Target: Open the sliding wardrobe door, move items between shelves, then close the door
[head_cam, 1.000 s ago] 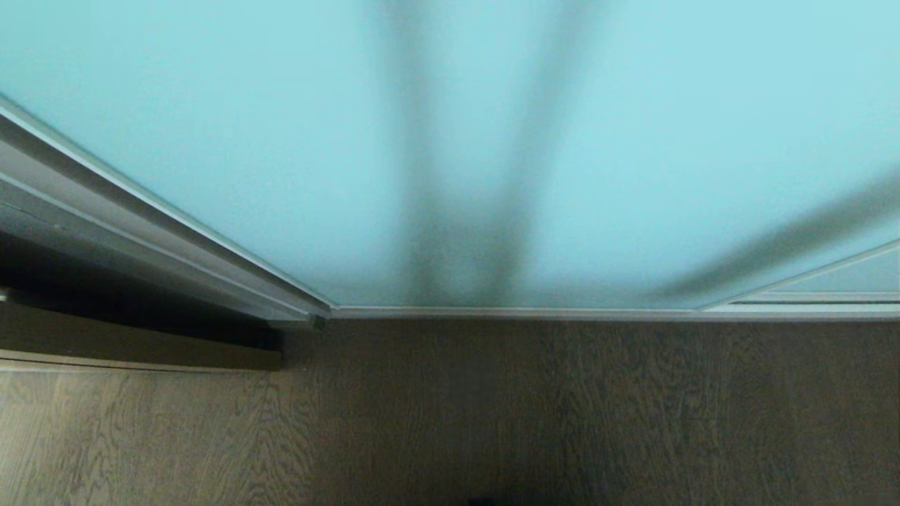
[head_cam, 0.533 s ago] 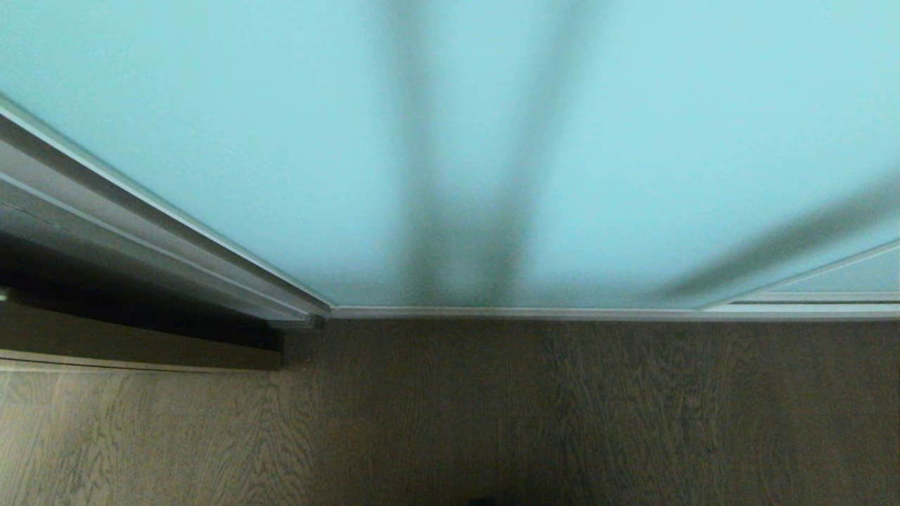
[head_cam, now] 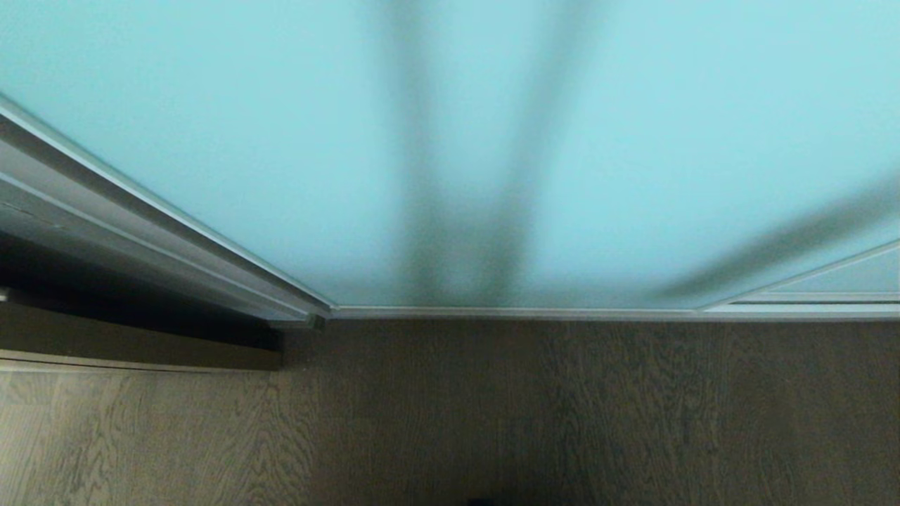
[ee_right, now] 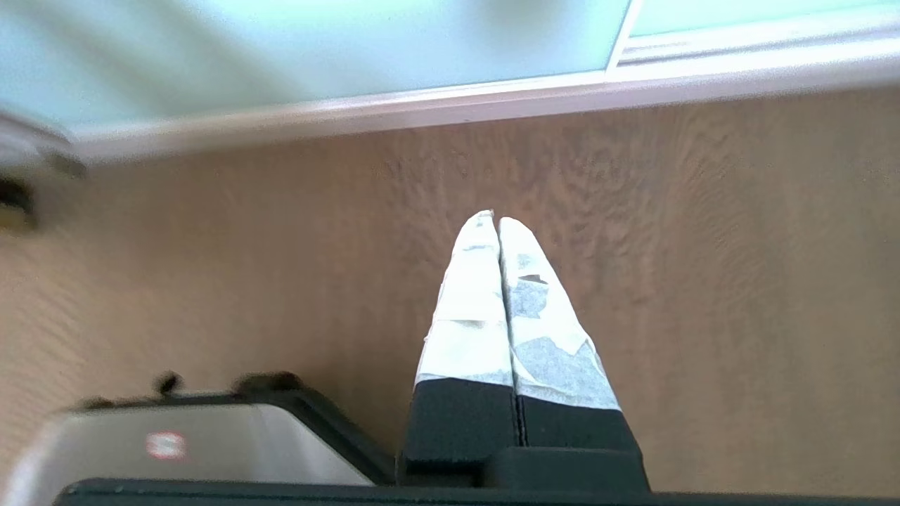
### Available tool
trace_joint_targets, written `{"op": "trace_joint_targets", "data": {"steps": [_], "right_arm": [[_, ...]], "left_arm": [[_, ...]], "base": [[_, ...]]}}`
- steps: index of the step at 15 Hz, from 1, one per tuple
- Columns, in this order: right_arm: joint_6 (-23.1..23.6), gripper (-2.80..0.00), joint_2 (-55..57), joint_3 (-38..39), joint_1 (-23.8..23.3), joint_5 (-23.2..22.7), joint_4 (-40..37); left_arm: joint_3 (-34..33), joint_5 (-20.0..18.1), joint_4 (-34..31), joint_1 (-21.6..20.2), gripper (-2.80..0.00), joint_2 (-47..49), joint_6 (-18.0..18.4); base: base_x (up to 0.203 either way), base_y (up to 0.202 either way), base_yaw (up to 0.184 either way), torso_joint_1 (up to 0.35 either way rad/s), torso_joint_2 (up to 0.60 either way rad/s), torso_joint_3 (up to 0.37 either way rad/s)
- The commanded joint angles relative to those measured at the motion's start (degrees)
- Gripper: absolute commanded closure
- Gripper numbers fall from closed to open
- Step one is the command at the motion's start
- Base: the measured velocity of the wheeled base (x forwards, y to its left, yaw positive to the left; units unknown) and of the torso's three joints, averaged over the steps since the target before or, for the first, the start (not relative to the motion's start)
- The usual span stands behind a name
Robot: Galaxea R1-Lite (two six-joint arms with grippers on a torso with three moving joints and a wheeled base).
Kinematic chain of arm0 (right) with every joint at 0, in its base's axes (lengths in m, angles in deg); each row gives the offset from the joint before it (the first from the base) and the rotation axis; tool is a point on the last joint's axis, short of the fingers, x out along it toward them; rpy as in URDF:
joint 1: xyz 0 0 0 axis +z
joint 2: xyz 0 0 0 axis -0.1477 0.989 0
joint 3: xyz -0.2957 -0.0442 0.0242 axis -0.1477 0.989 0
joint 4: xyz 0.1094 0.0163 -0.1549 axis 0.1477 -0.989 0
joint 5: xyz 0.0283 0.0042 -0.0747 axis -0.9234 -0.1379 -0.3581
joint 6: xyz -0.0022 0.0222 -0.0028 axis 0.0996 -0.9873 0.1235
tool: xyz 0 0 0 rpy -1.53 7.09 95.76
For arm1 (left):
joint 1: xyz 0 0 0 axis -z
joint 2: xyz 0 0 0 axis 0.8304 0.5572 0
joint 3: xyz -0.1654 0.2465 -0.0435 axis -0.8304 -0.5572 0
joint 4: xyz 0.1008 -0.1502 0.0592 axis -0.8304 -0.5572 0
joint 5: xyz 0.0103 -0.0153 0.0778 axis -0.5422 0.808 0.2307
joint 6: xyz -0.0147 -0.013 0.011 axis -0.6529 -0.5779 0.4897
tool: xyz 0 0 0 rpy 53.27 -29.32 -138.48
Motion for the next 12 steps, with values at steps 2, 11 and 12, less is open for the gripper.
{"op": "trace_joint_targets", "data": {"steps": [2,11,12], "right_arm": [[-2.47,0.0,-0.09,0.02,0.01,1.38,0.16],[1.8,0.0,-0.09,-3.84,0.09,3.34,5.8],[0.95,0.0,-0.09,-5.59,0.09,2.77,6.04]], "left_arm": [[-0.09,-0.02,0.04,-0.02,0.0,0.09,0.02],[-0.09,-0.02,0.04,-0.02,0.0,0.09,0.02],[-0.09,-0.02,-0.04,-0.02,0.0,0.09,0.02]], "base": [[0.0,0.0,0.0,0.0,0.0,0.0],[0.0,0.0,0.0,0.0,0.0,0.0],[0.0,0.0,0.0,0.0,0.0,0.0]]}}
